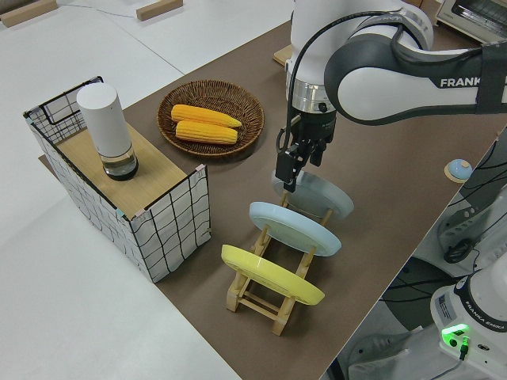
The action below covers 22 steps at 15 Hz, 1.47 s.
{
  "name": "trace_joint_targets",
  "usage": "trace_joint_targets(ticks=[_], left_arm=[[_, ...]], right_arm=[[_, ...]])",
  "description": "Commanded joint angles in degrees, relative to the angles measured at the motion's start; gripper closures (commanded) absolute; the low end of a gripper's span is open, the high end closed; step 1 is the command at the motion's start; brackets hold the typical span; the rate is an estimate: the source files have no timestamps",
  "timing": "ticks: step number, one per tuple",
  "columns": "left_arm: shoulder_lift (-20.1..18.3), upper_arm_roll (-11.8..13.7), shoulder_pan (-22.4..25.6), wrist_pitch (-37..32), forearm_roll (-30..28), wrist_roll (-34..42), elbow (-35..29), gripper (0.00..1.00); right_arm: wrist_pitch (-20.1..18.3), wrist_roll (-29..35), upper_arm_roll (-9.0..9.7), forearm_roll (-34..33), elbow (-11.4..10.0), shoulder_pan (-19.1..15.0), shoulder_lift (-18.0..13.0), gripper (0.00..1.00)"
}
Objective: Pick gray plate from low plate rack and place it on table with left arm
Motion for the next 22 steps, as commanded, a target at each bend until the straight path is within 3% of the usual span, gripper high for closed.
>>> trace_joint_targets(ticks=[1, 3, 11, 17, 22], left_arm=[[-2.3, 1.1, -1.6, 1.6, 1.6, -1.0, -2.7, 0.25], [-2.2, 1.1, -1.6, 1.6, 1.6, -1.0, -2.7, 0.42], [-1.9, 1.2, -1.9, 2.0, 1.5, -3.6, -3.5, 0.76], [-1.8, 1.3, -2.1, 2.1, 1.5, -4.0, -3.5, 0.9], [-1.8, 1.2, -2.4, 2.1, 1.6, -5.1, -3.3, 0.9]], right_arm=[[-0.7, 0.7, 1.21, -0.3, 0.4, -1.3, -0.1, 0.017], [-0.6, 0.7, 1.21, -0.4, 0.4, -1.3, -0.1, 0.017], [-0.7, 0.7, 1.21, -0.4, 0.4, -1.3, -0.1, 0.017], [-0.6, 0.7, 1.21, -0.3, 0.3, -1.3, -0.1, 0.017], [-0.6, 0.7, 1.21, -0.3, 0.4, -1.3, -0.1, 0.017]])
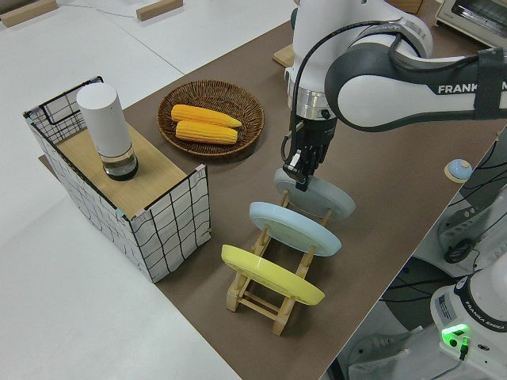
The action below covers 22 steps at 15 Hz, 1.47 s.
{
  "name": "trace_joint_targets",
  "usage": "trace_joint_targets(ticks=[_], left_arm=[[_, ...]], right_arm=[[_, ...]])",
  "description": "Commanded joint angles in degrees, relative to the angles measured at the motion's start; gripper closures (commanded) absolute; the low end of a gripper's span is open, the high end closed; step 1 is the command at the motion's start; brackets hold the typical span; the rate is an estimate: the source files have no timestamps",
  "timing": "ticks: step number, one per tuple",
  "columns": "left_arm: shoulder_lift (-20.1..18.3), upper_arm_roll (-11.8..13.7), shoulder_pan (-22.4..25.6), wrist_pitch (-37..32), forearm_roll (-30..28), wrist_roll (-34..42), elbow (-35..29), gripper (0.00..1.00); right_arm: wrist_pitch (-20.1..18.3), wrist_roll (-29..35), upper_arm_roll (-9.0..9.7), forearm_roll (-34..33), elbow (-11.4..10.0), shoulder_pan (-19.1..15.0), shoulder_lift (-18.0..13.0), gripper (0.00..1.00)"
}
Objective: Pick gray plate from low plate rack and place it on table with left arm
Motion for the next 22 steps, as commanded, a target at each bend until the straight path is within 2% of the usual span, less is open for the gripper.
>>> trace_joint_targets(ticks=[1, 17, 20, 22], left_arm=[[-1.4, 0.7, -1.8, 0.9, 0.2, -1.7, -1.4, 0.9], [-1.8, 0.2, -2.1, -5.6, 2.5, -2.0, 6.3, 0.99], [-1.8, -0.4, -2.1, -8.5, 2.5, -2.5, 8.5, 0.99], [-2.0, -2.4, -2.1, -11.3, 2.5, -4.5, 10.3, 0.99]], right_arm=[[-0.6, 0.7, 1.21, -0.4, 0.4, -1.3, -0.1, 0.017], [-0.6, 0.7, 1.21, -0.4, 0.4, -1.3, -0.1, 0.017], [-0.6, 0.7, 1.21, -0.4, 0.4, -1.3, -0.1, 0.017], [-0.6, 0.7, 1.21, -0.3, 0.4, -1.3, -0.1, 0.017]])
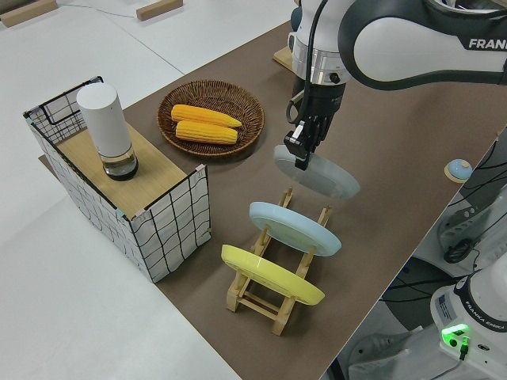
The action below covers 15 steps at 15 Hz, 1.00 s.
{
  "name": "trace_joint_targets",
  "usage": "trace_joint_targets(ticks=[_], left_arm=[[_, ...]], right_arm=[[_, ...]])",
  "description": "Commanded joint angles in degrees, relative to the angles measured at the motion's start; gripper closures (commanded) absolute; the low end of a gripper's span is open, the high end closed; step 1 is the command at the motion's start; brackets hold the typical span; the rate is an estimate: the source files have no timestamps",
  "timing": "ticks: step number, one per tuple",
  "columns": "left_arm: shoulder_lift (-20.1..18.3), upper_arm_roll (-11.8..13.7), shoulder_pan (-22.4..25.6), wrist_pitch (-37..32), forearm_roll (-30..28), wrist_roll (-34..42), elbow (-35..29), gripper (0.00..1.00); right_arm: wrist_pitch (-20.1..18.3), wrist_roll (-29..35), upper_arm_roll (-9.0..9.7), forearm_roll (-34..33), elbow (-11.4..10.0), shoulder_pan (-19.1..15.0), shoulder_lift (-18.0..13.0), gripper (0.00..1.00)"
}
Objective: Pick gray plate from low plate rack and place it on table with left arm
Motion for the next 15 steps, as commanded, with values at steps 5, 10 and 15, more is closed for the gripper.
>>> trace_joint_targets(ticks=[5, 10, 15], left_arm=[[-0.8, -5.7, -0.8, -11.7, -0.4, -6.1, 9.1, 0.99], [-1.2, -11.7, -0.7, -16.2, -2.3, -13.9, 11.9, 1.0], [-0.8, -14.5, -0.8, -16.0, -11.3, -21.0, 11.0, 1.0]], right_arm=[[-0.6, 0.7, 1.21, -0.4, 0.4, -1.3, -0.1, 0.017], [-0.6, 0.7, 1.21, -0.4, 0.4, -1.3, -0.1, 0.017], [-0.6, 0.7, 1.21, -0.4, 0.3, -1.3, -0.1, 0.017]])
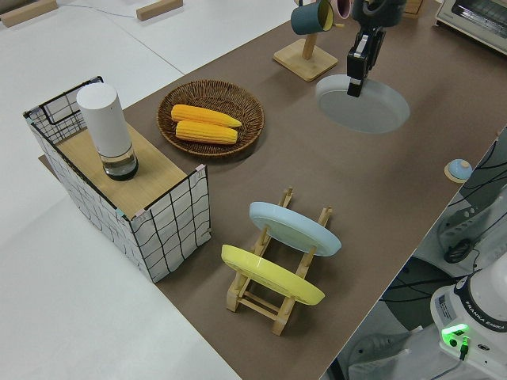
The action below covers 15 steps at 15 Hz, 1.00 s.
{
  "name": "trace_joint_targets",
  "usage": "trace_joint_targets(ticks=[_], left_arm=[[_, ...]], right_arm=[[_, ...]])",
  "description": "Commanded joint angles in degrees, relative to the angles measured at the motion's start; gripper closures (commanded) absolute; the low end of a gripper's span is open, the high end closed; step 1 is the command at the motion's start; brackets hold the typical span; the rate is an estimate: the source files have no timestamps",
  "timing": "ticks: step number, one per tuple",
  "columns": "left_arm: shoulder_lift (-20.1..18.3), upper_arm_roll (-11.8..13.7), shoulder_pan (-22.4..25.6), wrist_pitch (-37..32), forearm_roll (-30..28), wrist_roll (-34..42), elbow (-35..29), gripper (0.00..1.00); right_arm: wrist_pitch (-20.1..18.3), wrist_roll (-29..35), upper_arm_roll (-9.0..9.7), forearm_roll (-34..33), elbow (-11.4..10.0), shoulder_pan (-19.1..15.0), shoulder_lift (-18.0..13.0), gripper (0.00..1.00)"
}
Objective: Pick gray plate from low plate rack and place it on table with left arm
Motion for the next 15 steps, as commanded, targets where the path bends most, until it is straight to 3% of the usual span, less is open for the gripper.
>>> trace_joint_targets(ticks=[1, 3, 7, 15], left_arm=[[0.5, 0.1, -0.5, -0.4, -6.1, -2.6, -0.5, 1.0], [0.5, 0.2, -0.5, 0.5, -6.6, -2.4, -2.3, 1.0], [0.5, -0.1, -0.6, 9.5, -6.3, -2.6, -10.5, 1.0], [1.2, -4.3, -0.7, 21.9, -6.5, -9.2, -19.4, 1.0]], right_arm=[[-0.6, 0.7, 1.21, -0.4, 0.4, -1.3, -0.1, 0.017], [-0.6, 0.7, 1.21, -0.4, 0.4, -1.3, -0.1, 0.017], [-0.6, 0.7, 1.21, -0.4, 0.4, -1.3, -0.2, 0.017], [-0.6, 0.7, 1.21, -0.4, 0.3, -1.3, -0.1, 0.017]])
